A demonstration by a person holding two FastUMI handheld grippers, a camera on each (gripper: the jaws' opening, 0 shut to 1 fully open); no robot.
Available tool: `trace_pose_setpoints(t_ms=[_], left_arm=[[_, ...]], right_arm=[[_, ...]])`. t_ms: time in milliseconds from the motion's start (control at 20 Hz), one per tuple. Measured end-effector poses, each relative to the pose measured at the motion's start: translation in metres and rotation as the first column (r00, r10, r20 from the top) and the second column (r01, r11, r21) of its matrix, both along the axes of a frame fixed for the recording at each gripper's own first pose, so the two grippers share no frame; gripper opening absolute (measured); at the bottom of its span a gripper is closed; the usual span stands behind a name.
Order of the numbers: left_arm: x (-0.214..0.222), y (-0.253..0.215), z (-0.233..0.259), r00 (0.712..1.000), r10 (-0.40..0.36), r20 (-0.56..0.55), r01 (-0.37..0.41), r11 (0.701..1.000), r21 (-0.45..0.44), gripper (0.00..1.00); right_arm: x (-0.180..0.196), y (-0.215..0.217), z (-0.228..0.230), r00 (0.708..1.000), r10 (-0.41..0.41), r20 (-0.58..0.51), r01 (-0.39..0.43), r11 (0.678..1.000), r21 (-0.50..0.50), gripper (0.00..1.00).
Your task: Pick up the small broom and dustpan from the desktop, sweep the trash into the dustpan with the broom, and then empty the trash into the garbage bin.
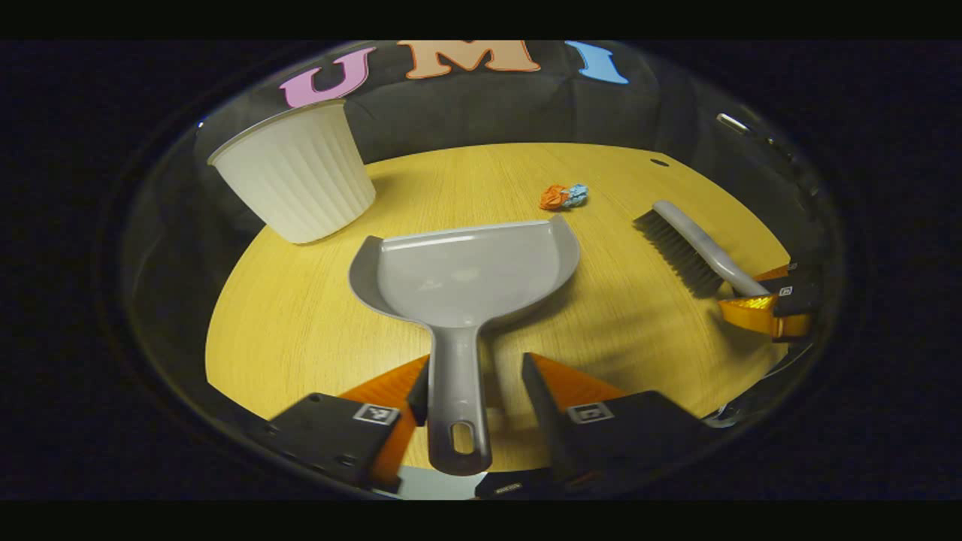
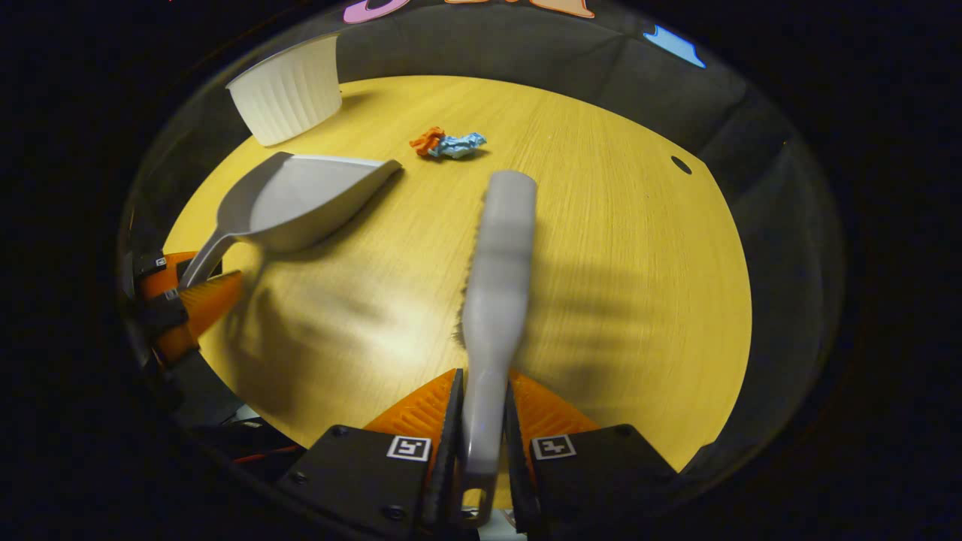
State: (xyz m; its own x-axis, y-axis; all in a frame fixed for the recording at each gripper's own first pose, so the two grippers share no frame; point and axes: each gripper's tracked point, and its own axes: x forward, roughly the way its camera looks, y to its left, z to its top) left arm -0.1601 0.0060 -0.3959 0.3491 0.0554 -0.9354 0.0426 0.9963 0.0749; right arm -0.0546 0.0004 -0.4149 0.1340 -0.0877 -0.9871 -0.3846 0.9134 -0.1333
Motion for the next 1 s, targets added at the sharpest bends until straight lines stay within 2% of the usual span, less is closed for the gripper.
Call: trace_pose_setpoints(t_ms=[50,100,200,250,300,450,550,650,900,1000], left_arm=[[-0.001,0.001,-0.004,1.000,-0.010,-0.014,0.010,1.000,0.001,0.33],[-0.004,0.003,-0.001,0.999,-0.024,-0.023,0.024,1.000,-0.001,0.33],[0.002,0.004,0.000,0.999,-0.048,-0.007,0.048,0.999,-0.012,0.27],[0.005,0.004,0.001,0.998,-0.067,-0.009,0.067,0.998,-0.017,0.23],[0.011,0.004,0.003,0.996,-0.085,0.009,0.085,0.996,-0.023,0.22],[0.031,0.002,0.005,0.979,-0.198,0.047,0.200,0.979,-0.040,0.20],[0.041,0.005,0.005,0.958,-0.284,0.051,0.285,0.958,-0.021,0.21],[0.041,0.008,0.005,0.941,-0.336,0.049,0.337,0.941,-0.022,0.19],[0.042,0.011,-0.005,0.925,-0.379,0.023,0.380,0.923,-0.055,0.20],[0.039,0.014,-0.007,0.918,-0.396,0.011,0.396,0.917,-0.055,0.20]], right_arm=[[-0.001,0.001,-0.002,1.000,0.012,-0.012,-0.012,1.000,0.011,0.30],[0.005,0.002,-0.002,1.000,0.023,0.005,-0.023,1.000,0.011,0.25],[0.006,0.002,0.000,1.000,0.027,-0.011,-0.027,0.999,0.036,0.18],[0.013,0.005,0.002,1.000,0.005,0.025,-0.007,0.997,0.072,0.18],[0.023,0.002,0.004,0.999,0.003,0.040,-0.006,0.998,0.066,0.13],[0.055,-0.006,0.007,0.997,-0.010,0.074,0.006,0.999,0.054,0.12],[0.088,-0.010,0.009,0.994,0.006,0.105,-0.010,0.999,0.032,0.12],[0.117,-0.011,0.006,0.994,0.042,0.104,-0.042,0.999,-0.002,0.12],[0.172,-0.002,-0.009,0.985,0.168,0.038,-0.164,0.983,-0.086,0.12],[0.184,0.008,-0.010,0.969,0.248,-0.019,-0.248,0.963,-0.104,0.12]])
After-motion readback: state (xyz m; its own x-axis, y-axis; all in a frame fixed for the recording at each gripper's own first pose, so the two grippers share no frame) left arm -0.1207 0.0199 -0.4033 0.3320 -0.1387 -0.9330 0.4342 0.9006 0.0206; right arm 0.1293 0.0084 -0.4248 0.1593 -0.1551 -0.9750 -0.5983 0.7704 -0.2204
